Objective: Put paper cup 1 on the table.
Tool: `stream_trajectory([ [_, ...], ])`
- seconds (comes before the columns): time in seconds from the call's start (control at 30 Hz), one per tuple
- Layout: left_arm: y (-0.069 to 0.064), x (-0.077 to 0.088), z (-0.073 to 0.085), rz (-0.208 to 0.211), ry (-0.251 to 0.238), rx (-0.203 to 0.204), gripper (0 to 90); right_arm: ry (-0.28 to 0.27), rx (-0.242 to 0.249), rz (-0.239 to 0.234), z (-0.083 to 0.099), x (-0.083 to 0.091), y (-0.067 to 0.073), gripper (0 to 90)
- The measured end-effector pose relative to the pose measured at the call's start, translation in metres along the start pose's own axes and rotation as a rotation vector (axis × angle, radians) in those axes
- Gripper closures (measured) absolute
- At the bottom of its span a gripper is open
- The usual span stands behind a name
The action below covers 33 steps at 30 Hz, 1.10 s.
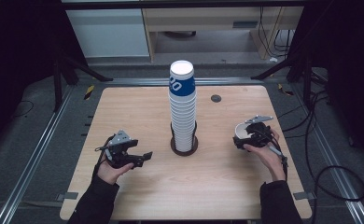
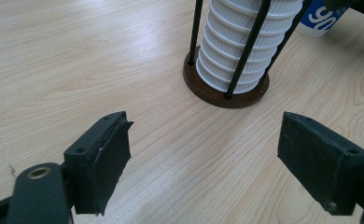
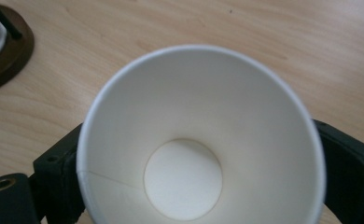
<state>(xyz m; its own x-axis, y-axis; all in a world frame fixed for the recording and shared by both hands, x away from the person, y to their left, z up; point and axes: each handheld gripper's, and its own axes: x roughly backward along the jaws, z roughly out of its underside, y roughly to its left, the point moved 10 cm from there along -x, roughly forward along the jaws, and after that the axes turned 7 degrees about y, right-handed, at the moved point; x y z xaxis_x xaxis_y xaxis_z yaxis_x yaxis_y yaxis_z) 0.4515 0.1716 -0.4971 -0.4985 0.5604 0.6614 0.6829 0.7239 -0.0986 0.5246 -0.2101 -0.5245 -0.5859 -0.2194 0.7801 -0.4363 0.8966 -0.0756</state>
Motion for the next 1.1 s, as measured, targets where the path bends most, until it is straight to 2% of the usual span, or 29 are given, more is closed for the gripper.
stream_trajectory([
  [0.23, 0.000, 0.001, 0.000, 0.001, -0.003, 0.000, 16.3, -0.111, -0.022, -0.008, -0.013, 0.016, -0.002, 7.4],
  [0.43, 0.001, 0.001, 0.000, 0.000, -0.002, 0.001, 16.2, -0.163, -0.036, -0.014, -0.021, 0.027, -0.003, 7.6],
  [0.7, 0.001, 0.001, 0.000, -0.002, 0.000, 0.001, 16.3, -0.267, -0.056, -0.033, -0.038, 0.054, 0.001, 10.5],
  [0.8, 0.001, 0.000, 0.000, -0.006, 0.003, 0.000, 16.4, -0.316, -0.060, -0.060, -0.045, 0.065, 0.007, 11.1],
  [1.1, 0.007, 0.001, 0.001, -0.057, 0.011, -0.001, 21.3, -0.386, -0.028, -0.111, -0.062, 0.090, 0.027, 11.7],
])
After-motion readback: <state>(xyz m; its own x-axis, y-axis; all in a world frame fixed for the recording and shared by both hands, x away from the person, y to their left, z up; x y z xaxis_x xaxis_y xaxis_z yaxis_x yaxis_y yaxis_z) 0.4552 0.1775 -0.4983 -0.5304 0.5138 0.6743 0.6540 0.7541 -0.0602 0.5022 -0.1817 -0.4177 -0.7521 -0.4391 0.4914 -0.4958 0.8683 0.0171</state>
